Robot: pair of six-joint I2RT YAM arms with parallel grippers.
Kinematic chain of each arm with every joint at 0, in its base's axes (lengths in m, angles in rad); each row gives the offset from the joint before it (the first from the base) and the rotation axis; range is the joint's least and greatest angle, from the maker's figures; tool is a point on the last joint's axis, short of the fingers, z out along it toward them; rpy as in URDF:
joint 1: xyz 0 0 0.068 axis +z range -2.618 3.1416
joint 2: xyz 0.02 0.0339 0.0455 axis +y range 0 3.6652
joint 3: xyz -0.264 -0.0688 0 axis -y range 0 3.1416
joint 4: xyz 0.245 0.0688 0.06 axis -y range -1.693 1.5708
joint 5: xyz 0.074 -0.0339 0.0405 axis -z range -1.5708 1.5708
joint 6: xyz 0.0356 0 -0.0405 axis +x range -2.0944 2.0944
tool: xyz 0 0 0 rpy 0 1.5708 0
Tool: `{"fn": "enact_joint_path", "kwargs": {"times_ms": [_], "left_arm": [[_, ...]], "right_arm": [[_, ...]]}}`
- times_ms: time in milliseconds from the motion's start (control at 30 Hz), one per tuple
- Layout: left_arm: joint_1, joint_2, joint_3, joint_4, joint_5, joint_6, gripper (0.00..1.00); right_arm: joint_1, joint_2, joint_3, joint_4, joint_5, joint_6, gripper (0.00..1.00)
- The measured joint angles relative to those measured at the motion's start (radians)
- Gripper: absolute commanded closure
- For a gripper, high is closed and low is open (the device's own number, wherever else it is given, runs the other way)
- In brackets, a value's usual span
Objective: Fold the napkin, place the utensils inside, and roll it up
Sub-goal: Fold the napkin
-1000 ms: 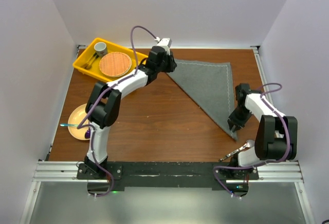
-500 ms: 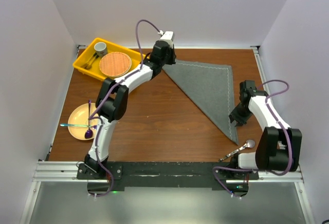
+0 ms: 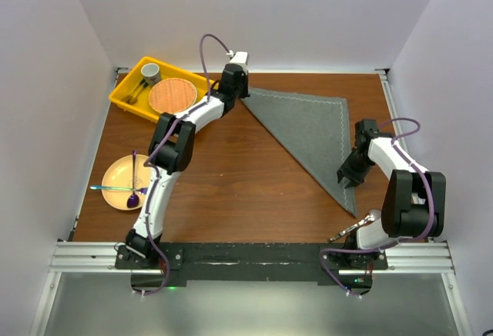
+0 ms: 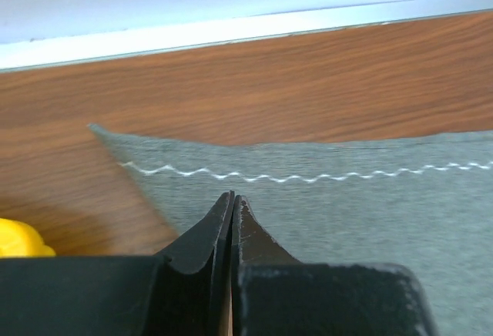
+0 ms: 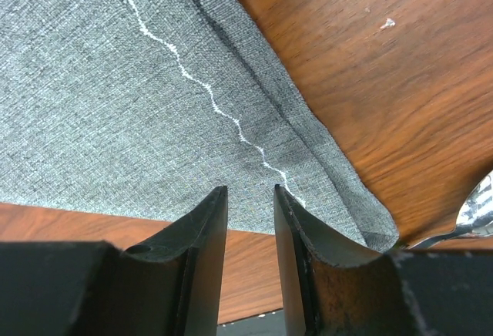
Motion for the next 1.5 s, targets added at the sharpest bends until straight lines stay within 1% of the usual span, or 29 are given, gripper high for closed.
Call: {"fn": "enact_joint_path", "kwargs": {"times_ms": [133, 300, 500, 633, 667, 733, 833, 900, 1000, 1100, 1200, 1233, 1300, 1333, 1400, 1500], "left_arm": [[0.032, 0.049, 0.008, 0.016, 0.0, -0.025, 0.96], [0.064, 0.116, 0.016, 0.043, 0.008, -0.087, 0.96], [0.08, 0.143, 0.063, 0.053, 0.021, -0.108, 0.96], [0.084, 0.147, 0.094, 0.052, 0.046, -0.108, 0.93], [0.084, 0.147, 0.104, 0.051, 0.053, -0.108, 0.93], [0.084, 0.147, 0.127, 0.047, 0.068, -0.109, 0.93], [0.08, 0.14, 0.165, 0.039, 0.085, -0.115, 0.91], [0.074, 0.117, 0.168, 0.032, 0.095, -0.127, 0.9], [0.066, 0.074, 0.168, 0.011, 0.102, -0.136, 0.87], [0.052, 0.004, 0.161, -0.023, 0.108, -0.154, 0.86], [0.035, -0.111, 0.111, -0.053, 0.114, -0.16, 0.86], [0.029, -0.144, 0.099, -0.064, 0.115, -0.161, 0.86], [0.015, -0.212, 0.078, -0.103, 0.114, -0.159, 0.86], [0.008, -0.248, 0.064, -0.122, 0.114, -0.158, 0.86], [-0.004, -0.319, 0.018, -0.161, 0.114, -0.157, 0.86], [-0.025, -0.446, -0.092, -0.233, 0.114, -0.158, 0.86]], "right_arm": [[0.0, 0.0, -0.005, 0.003, 0.01, -0.003, 0.65], [-0.001, 0.01, -0.021, -0.003, 0.063, -0.001, 0.63], [-0.001, 0.039, 0.005, -0.032, 0.092, -0.028, 0.58], [-0.001, 0.043, 0.076, -0.041, 0.089, -0.063, 0.51], [-0.001, 0.051, 0.106, -0.04, 0.087, -0.074, 0.48], [-0.001, 0.074, 0.153, -0.041, 0.079, -0.099, 0.45], [0.006, 0.128, 0.228, -0.038, 0.052, -0.157, 0.36], [0.027, 0.164, 0.275, -0.039, 0.048, -0.196, 0.32], [0.105, 0.224, 0.36, -0.037, 0.029, -0.248, 0.3], [0.196, 0.286, 0.445, -0.038, 0.0, -0.274, 0.31], [0.285, 0.394, 0.568, -0.026, -0.028, -0.278, 0.36], [0.301, 0.421, 0.593, -0.021, -0.034, -0.277, 0.42], [0.336, 0.481, 0.649, -0.018, -0.053, -0.269, 0.48], [0.349, 0.508, 0.67, -0.009, -0.059, -0.264, 0.53], [0.37, 0.551, 0.702, 0.002, -0.077, -0.253, 0.56], [0.39, 0.593, 0.732, 0.014, -0.078, -0.233, 0.57]]}}
